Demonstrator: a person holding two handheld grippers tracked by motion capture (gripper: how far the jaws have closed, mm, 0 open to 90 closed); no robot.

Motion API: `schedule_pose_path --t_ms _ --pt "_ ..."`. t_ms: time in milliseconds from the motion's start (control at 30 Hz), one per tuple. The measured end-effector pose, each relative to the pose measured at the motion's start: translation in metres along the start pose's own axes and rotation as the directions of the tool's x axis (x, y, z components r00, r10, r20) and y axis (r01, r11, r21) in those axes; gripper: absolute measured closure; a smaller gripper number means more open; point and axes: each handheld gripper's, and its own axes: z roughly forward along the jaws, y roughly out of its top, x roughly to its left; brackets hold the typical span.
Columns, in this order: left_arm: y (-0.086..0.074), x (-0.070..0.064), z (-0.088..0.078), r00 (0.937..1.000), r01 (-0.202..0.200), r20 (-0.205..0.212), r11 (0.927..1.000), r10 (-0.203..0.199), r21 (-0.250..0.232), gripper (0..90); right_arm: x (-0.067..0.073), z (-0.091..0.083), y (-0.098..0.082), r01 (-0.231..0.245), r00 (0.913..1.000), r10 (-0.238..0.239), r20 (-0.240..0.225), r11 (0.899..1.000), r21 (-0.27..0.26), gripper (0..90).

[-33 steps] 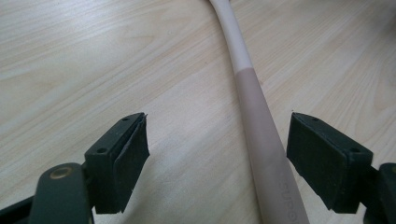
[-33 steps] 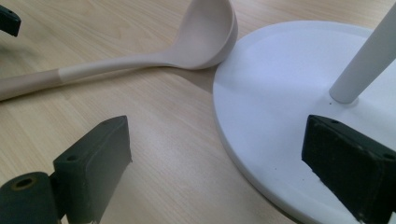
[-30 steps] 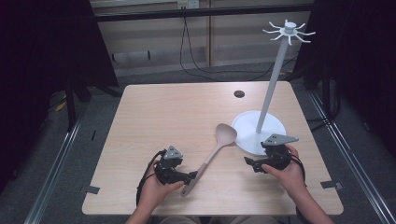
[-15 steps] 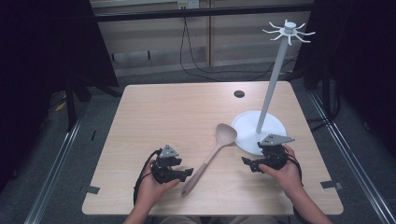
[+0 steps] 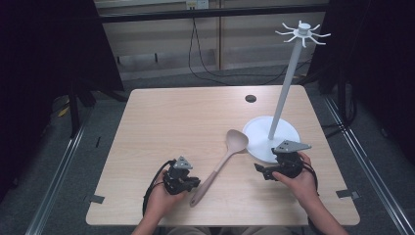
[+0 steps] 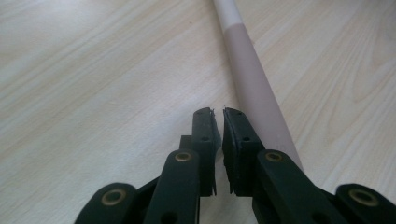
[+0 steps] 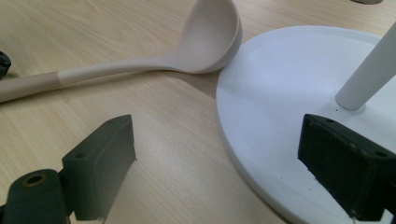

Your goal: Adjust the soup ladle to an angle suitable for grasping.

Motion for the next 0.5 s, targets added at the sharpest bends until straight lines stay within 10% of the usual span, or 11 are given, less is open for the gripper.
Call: schedule_pose_path --t_ms 500 --pt "0.008 -0.016 0.012 0.9966 -0.026 0.078 0.9997 0.025 0.005 88.0 -0.003 -0.007 -0.004 -0.025 0.9995 0.025 0.02 1.0 -0.012 9.9"
